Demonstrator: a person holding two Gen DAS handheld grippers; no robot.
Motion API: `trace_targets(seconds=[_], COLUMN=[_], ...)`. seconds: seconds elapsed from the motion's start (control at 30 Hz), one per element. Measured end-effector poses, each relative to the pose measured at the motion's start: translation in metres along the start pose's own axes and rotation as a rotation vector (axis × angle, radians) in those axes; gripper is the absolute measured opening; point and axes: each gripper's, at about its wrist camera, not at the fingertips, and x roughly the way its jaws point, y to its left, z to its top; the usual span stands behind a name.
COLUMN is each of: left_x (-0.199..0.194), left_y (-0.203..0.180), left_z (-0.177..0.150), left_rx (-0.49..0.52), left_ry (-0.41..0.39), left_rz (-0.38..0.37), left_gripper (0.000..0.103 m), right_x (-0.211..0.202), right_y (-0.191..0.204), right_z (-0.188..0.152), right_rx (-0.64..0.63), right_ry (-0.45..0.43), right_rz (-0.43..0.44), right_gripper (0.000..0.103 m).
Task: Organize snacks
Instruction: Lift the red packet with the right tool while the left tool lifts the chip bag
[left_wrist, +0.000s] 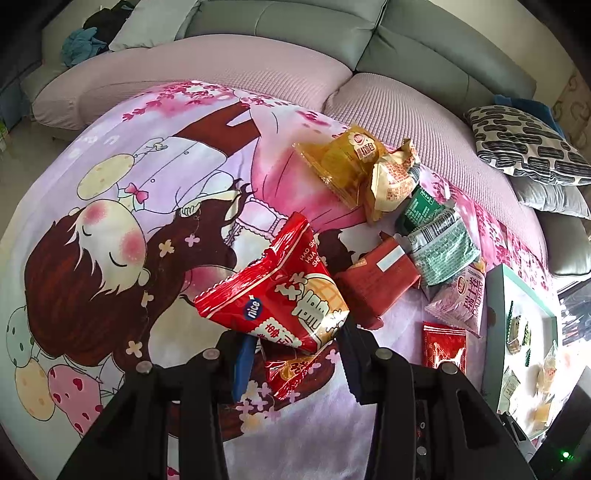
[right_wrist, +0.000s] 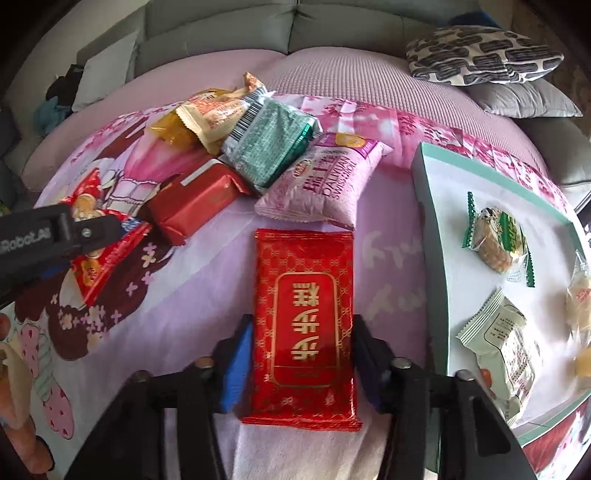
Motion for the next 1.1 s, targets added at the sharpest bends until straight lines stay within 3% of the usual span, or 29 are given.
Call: trace_targets(seconds=[0.67,1.1], left_x=[-0.016,-0.039], left_y=[-0.004,-0.025], left_z=[0.0,0.0], left_rx=[0.008,0.042], left_ry=[-0.034,-0.082], left_rz=[-0.019,-0.071], left_gripper=[0.043,0.043], right_x=[-0.029,-0.059], right_y=[0.001,-0.011], right_z=[0.004,0.004], right_rx=[0.007,0.02], right_ry=[-0.052,-0.116], right_rz=[0.082,0.076], right_gripper=[0.047,0.047])
